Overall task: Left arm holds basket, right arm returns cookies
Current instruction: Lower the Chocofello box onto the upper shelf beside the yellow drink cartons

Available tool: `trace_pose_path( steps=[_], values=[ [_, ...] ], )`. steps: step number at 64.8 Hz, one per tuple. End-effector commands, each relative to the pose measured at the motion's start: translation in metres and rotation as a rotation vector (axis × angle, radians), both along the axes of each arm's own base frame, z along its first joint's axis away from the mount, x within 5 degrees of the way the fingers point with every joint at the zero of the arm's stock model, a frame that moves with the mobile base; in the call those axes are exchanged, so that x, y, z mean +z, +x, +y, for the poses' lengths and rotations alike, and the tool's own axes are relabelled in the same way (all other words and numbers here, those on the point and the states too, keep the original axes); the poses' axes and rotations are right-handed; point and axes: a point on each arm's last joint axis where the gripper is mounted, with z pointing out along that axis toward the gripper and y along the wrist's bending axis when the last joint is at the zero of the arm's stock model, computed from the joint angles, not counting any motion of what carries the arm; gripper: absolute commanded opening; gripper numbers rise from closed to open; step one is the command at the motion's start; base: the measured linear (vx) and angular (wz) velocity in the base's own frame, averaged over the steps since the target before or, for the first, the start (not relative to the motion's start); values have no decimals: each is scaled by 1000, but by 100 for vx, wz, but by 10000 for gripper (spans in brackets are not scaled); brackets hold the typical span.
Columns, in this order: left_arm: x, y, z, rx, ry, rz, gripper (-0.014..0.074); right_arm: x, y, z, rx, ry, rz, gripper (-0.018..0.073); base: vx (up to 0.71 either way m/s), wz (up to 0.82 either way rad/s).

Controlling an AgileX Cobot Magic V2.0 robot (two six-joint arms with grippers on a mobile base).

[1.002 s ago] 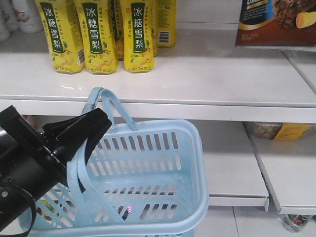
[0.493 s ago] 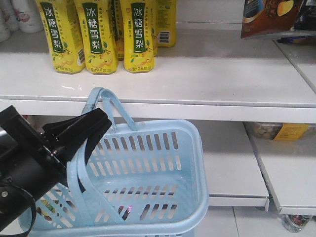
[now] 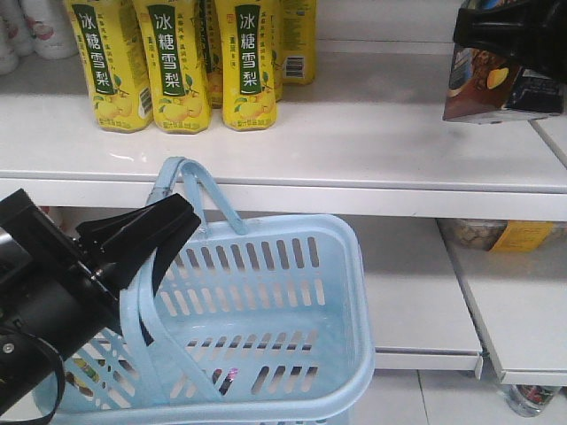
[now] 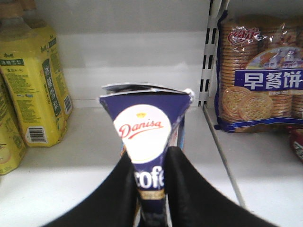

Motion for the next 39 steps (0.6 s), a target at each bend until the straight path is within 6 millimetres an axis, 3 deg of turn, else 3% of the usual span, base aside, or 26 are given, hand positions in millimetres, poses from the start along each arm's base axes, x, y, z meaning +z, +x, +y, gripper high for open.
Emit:
trace_pose_path(
  steps=[1,25,39],
  values=[
    [23,3,7,57,-121,-98,0,14,0,0,91,-6,-135,-6,0,0],
    [23,3,7,57,-121,-98,0,-24,39,9,139,-62,-67,-6,0,0],
    [23,3,7,57,-121,-98,0,-38,61,3,134,-55,-41,-6,0,0]
  ],
)
